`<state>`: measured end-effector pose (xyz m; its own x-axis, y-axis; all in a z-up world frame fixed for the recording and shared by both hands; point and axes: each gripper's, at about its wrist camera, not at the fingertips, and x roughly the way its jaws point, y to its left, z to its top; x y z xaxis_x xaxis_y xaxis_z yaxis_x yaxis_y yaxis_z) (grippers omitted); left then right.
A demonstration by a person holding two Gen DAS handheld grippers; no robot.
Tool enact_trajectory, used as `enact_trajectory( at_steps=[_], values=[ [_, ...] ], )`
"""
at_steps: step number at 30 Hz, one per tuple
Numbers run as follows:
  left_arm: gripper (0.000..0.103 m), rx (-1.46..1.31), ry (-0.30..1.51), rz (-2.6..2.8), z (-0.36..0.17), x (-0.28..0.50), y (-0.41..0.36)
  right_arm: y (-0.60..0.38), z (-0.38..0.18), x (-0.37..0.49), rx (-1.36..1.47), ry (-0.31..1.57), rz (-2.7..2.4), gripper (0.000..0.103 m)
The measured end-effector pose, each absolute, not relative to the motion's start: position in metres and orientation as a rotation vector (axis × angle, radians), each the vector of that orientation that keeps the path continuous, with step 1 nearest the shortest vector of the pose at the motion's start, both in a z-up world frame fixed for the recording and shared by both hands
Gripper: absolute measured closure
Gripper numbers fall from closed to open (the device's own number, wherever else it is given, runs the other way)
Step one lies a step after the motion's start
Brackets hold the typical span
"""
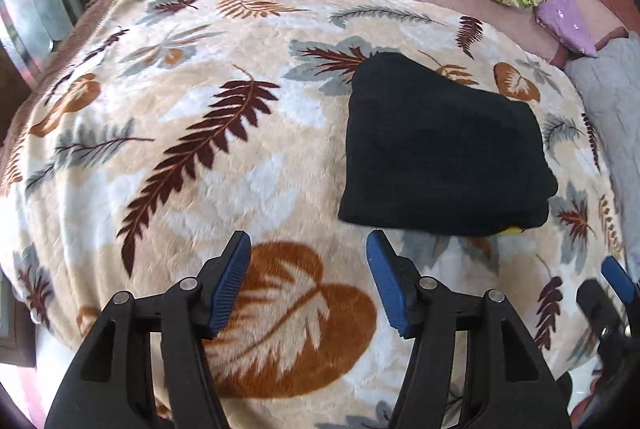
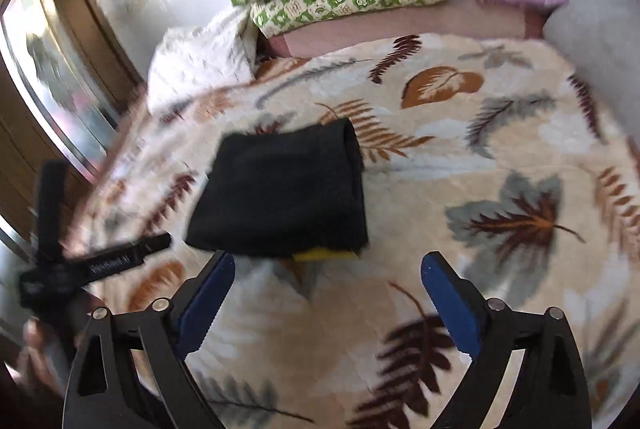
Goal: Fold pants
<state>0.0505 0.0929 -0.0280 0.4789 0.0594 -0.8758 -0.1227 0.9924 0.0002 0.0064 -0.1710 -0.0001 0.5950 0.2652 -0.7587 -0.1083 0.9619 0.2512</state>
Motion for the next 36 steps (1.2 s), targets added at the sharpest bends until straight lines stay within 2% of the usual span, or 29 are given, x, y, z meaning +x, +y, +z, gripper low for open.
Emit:
enact_trajectory(
  at_steps=[4,8,14,36],
  values=[
    [0.044,-0.053,1.016,0.167,-0.033,0.028,0.093,-0.155,-0.007,-0.025,0.076,0.899,0.138,0.000],
    [0.044,0.000,0.967,0.209,-0.031,0.013,0.089,-0.146,-0.003,-0.042,0.001,0.887,0.096,0.000],
    [0.043,0.043,0.921,0.195,-0.024,-0.001,0.078,-0.148,0.016,-0.063,-0.005,0.777,0.082,0.000],
    [0.043,0.000,0.914,0.154,-0.021,-0.014,0.068,-0.159,0.011,-0.069,0.042,0.799,0.059,0.000]
  ],
)
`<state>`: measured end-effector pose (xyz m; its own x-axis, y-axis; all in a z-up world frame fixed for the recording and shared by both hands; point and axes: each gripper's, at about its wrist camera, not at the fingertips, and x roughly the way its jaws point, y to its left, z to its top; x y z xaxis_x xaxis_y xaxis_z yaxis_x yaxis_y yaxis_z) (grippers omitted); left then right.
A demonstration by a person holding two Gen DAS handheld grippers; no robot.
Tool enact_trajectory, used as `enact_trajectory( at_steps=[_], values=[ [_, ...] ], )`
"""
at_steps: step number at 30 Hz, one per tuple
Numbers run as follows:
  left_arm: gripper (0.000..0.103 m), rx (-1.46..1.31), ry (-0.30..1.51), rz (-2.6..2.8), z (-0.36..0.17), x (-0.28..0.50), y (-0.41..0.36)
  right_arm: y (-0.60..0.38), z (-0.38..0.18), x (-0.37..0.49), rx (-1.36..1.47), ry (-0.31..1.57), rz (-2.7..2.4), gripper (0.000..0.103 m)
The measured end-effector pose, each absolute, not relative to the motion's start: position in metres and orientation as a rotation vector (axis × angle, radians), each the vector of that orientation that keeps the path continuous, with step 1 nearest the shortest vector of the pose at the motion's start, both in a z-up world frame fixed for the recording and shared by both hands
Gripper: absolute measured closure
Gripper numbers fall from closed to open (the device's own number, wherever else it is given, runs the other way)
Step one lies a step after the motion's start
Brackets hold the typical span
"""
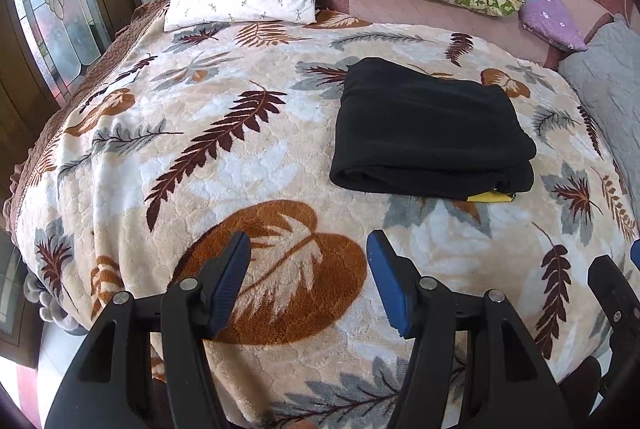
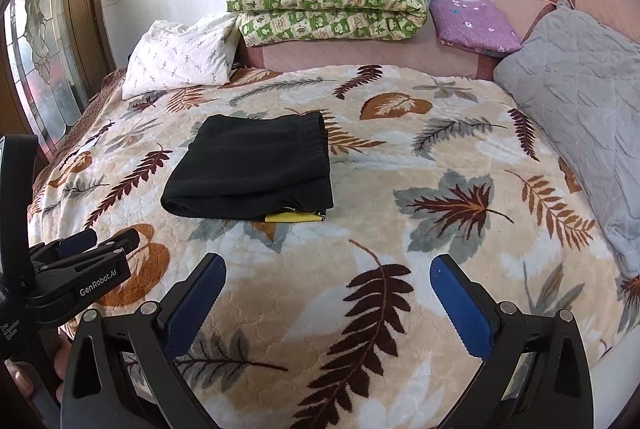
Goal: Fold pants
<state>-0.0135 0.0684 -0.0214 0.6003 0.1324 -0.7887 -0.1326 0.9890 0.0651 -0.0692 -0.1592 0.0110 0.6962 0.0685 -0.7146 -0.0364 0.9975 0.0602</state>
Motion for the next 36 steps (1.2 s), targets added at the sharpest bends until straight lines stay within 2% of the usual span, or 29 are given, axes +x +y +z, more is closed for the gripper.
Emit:
enact_trajectory(
  at_steps=[36],
  values=[
    [0.043,-0.010,0.939,0.141,-0.034,-0.021,0.065,-0.160,-0.002,-0.072,0.027,0.787,0.044,0.000]
  ],
)
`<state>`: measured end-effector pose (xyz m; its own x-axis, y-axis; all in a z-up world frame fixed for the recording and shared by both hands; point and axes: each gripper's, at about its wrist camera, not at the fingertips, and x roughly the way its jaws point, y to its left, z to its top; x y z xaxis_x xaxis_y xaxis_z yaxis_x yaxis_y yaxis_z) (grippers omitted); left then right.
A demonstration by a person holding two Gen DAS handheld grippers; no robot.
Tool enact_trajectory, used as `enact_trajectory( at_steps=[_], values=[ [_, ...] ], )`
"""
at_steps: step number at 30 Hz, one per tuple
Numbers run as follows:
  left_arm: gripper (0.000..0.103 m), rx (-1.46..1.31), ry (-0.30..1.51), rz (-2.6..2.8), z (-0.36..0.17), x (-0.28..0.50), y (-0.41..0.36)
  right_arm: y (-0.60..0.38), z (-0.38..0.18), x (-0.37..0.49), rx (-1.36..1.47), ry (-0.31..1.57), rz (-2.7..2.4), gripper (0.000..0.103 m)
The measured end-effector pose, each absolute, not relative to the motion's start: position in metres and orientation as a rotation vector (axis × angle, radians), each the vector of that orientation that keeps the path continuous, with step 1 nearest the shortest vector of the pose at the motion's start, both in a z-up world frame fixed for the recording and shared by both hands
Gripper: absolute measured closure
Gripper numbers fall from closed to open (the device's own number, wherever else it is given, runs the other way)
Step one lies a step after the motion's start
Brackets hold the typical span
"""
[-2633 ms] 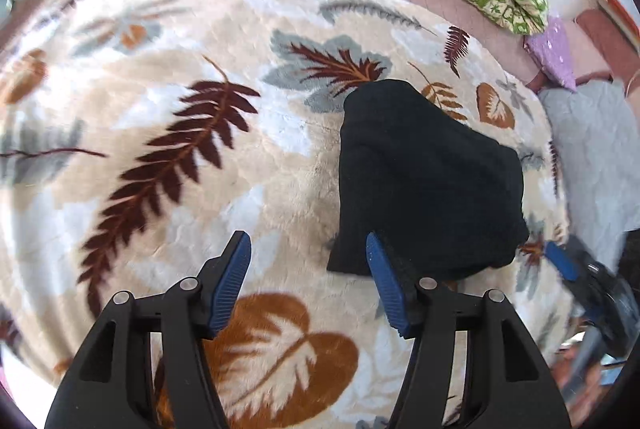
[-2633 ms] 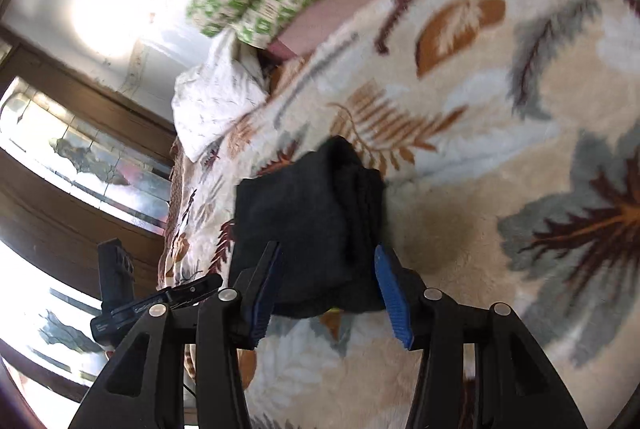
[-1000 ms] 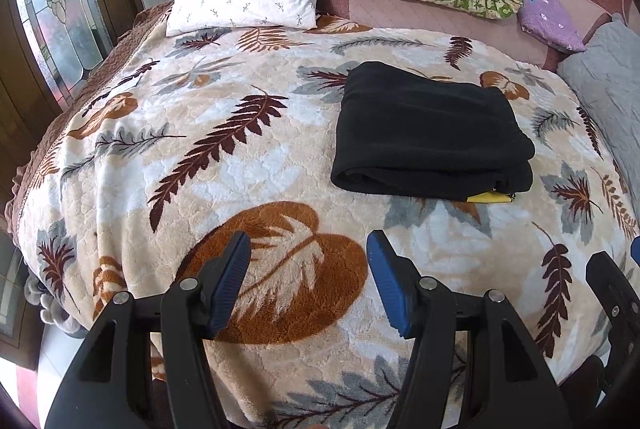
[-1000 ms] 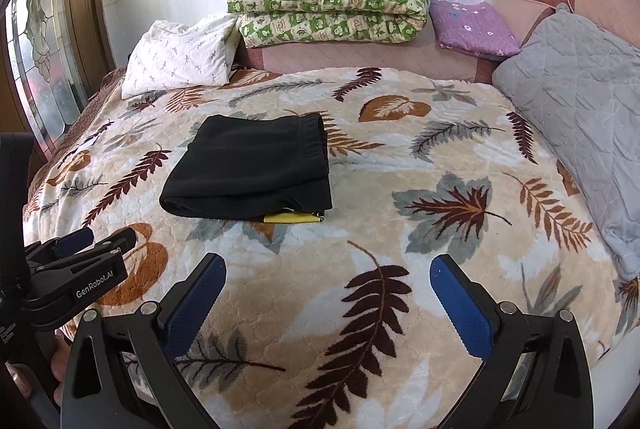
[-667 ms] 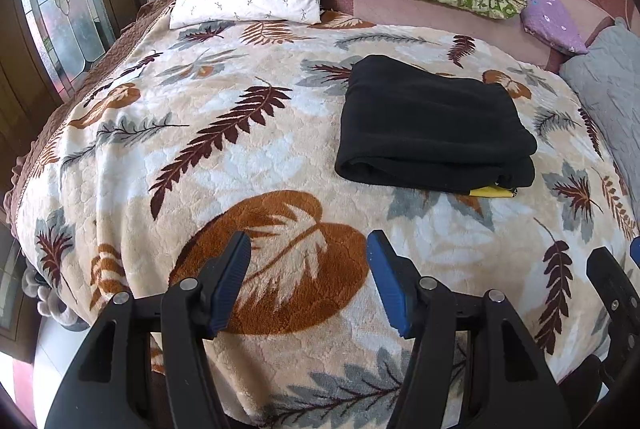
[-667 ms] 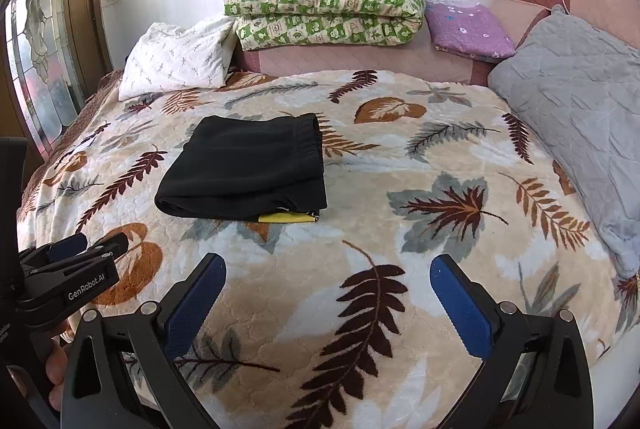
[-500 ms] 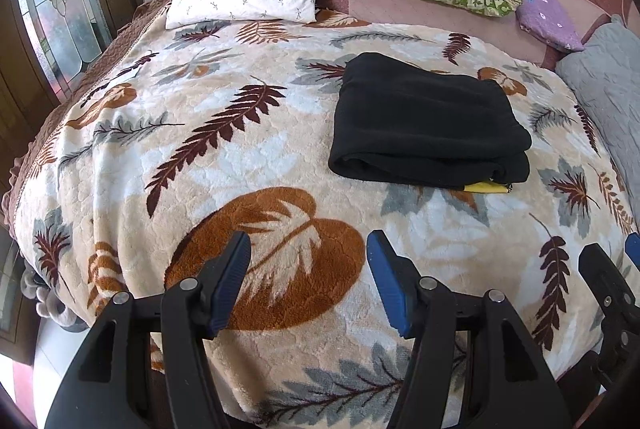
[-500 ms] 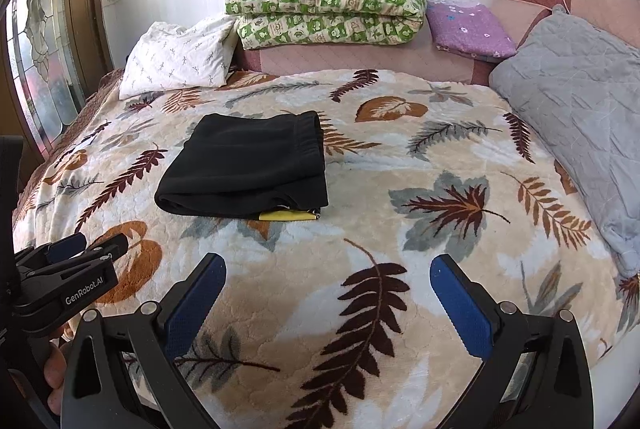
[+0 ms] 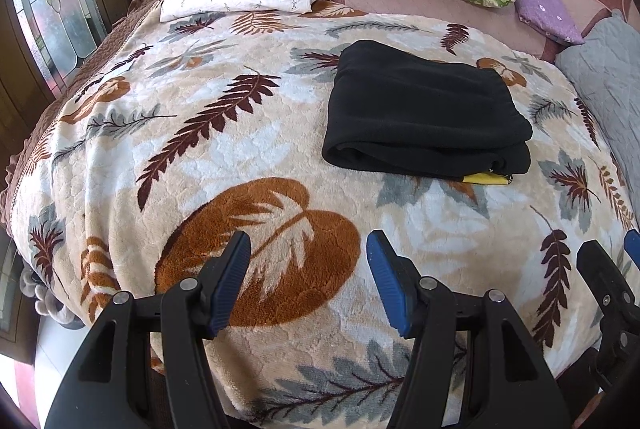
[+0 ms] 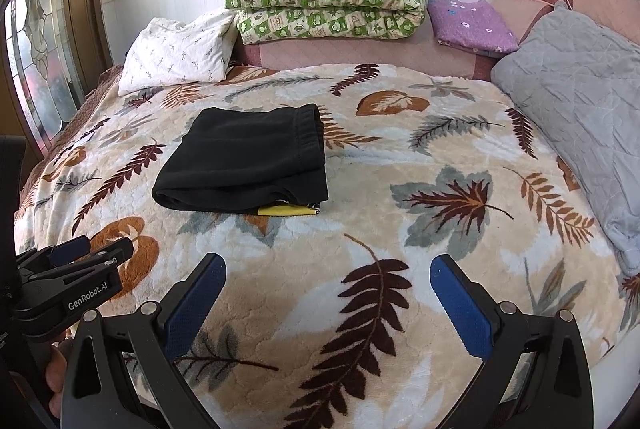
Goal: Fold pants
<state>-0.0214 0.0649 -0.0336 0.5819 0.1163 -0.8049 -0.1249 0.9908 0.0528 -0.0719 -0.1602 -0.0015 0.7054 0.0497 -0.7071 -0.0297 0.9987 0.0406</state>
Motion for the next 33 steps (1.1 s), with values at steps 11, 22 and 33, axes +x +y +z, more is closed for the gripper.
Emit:
enact_trajectory(
  at_steps=[11,22,33],
  values=[
    [0.043,-0.015,0.950,0.134,-0.0372,-0.0188,0.0669,-0.1584,-0.0048,-0.0694,0.023,0.796,0.050,0.000],
    [0.043,-0.021,0.953,0.135,-0.0398,-0.0175,0.0686,-0.1635,-0.0059,-0.0673,0.034,0.795,0.039,0.000],
    [0.043,-0.026,0.949,0.143,-0.0389,-0.0172,0.0707,-0.1664,-0.0080,-0.0674,0.048,0.800,0.031,0.000]
  ],
)
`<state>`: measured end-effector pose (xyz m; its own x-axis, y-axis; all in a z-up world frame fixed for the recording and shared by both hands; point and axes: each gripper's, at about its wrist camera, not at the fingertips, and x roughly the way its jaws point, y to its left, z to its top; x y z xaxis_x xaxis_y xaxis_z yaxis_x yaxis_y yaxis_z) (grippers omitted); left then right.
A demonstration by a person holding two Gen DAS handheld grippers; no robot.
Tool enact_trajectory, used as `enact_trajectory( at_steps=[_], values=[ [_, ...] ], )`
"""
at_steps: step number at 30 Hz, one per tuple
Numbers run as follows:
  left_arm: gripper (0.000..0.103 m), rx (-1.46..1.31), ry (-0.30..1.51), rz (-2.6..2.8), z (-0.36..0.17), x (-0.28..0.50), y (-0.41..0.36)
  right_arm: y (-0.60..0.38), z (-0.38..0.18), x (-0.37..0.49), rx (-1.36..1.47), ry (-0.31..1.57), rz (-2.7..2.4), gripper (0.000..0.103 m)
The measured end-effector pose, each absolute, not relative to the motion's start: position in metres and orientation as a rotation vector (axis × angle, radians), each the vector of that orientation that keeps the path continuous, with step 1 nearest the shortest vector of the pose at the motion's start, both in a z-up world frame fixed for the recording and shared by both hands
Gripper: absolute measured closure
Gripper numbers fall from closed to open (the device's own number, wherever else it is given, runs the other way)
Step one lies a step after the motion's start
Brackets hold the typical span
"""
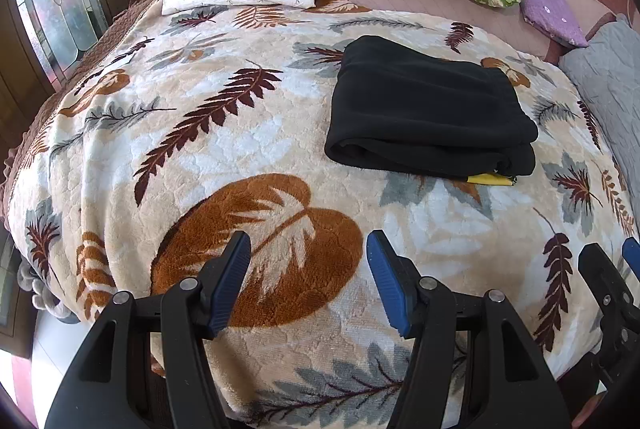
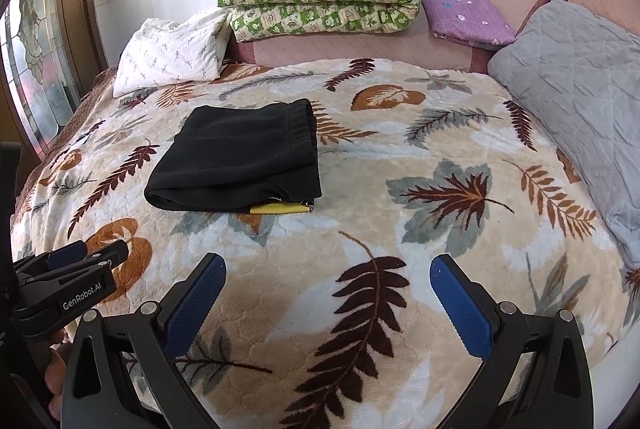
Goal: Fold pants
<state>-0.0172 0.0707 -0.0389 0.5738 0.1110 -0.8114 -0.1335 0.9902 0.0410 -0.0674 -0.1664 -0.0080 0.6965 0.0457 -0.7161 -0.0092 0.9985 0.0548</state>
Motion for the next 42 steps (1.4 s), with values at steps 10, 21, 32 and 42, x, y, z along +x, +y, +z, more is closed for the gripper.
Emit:
enact_trajectory(
  at_steps=[10,21,32,42],
  values=[
    [0.043,-0.019,0.945,0.134,-0.0379,-0.0178,0.0691,-0.1666,-0.0096,-0.0678,0.049,0.806,0.031,0.000],
    [0.043,-0.022,0.951,0.126,-0.0371,-0.0182,0.0689,-0.1670,-0.0102,-0.0679,0.050,0.808,0.032,0.000],
    [0.043,-0.024,0.952,0.122,-0.0355,-0.0181,0.0684,-0.1670,-0.0103,-0.0679,0.049,0.809,0.031,0.000],
    [0.043,-0.018,0.951,0.126,-0.0346,-0.0186,0.0678,-0.1668,-0.0105,-0.0677,0.048,0.809,0.032,0.000]
  ],
)
